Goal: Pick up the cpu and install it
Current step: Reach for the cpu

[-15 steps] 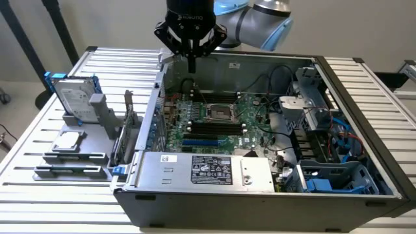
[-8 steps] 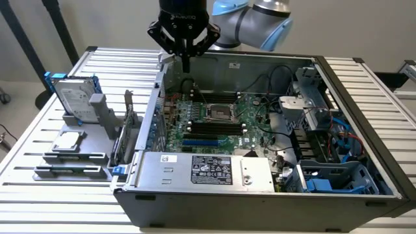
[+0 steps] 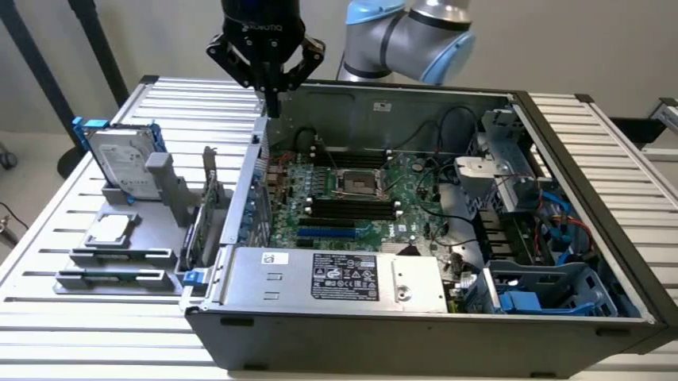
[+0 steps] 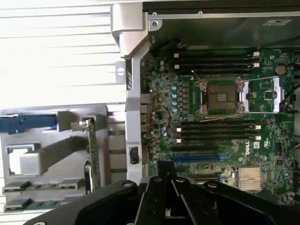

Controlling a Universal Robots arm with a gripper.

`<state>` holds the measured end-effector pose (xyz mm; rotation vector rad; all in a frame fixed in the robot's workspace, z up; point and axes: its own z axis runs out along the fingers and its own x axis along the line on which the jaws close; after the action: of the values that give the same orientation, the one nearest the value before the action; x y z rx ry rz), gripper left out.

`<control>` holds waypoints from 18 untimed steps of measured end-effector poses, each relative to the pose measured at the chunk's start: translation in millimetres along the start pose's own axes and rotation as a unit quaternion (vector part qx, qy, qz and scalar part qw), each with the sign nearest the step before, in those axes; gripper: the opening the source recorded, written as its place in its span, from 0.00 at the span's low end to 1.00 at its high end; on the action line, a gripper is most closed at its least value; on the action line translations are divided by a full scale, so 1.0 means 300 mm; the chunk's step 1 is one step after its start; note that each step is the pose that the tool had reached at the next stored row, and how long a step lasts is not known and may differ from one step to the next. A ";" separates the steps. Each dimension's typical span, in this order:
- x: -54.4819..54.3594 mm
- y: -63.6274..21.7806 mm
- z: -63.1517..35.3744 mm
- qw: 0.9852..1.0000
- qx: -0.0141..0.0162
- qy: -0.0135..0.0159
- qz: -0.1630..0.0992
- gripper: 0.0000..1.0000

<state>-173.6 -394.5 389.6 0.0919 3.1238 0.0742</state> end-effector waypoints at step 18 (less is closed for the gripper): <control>0.274 -0.003 0.044 1.000 0.003 0.012 0.001 0.11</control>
<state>-255.3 -390.0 375.4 0.0934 3.1480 0.0666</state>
